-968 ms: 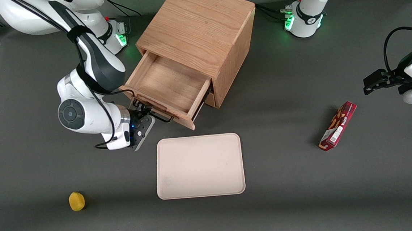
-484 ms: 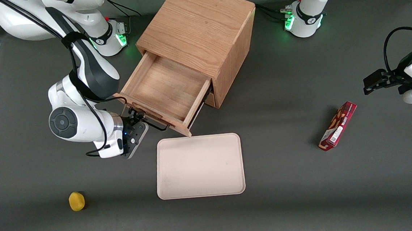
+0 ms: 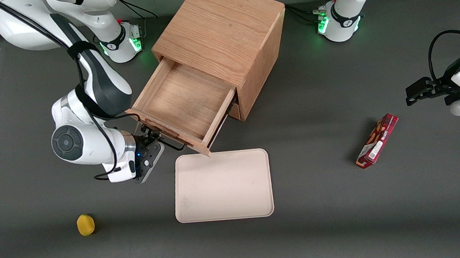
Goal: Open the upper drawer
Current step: 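Pull the upper drawer outward from the cabinet with the right gripper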
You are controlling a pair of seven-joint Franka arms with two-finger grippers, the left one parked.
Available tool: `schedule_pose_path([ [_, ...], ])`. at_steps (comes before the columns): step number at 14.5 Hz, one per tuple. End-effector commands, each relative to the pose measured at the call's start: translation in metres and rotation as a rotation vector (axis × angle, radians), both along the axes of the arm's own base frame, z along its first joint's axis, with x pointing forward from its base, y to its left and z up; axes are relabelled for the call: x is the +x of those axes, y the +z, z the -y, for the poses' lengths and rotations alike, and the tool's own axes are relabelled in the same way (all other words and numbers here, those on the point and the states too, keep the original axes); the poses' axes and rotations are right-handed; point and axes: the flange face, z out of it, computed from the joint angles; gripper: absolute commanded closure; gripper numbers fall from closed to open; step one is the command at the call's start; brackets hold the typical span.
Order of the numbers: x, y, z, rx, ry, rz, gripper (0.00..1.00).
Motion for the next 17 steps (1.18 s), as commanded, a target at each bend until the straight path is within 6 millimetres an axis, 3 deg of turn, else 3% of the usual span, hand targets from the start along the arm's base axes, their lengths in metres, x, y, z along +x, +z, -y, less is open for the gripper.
schedule_pose_path([
  [1,0.014,0.003,0.001,-0.001,0.022,0.012,0.00],
  [6,0.027,-0.003,0.007,-0.018,0.022,0.015,0.00],
  [17,0.044,0.009,0.033,-0.031,0.098,0.052,0.00],
])
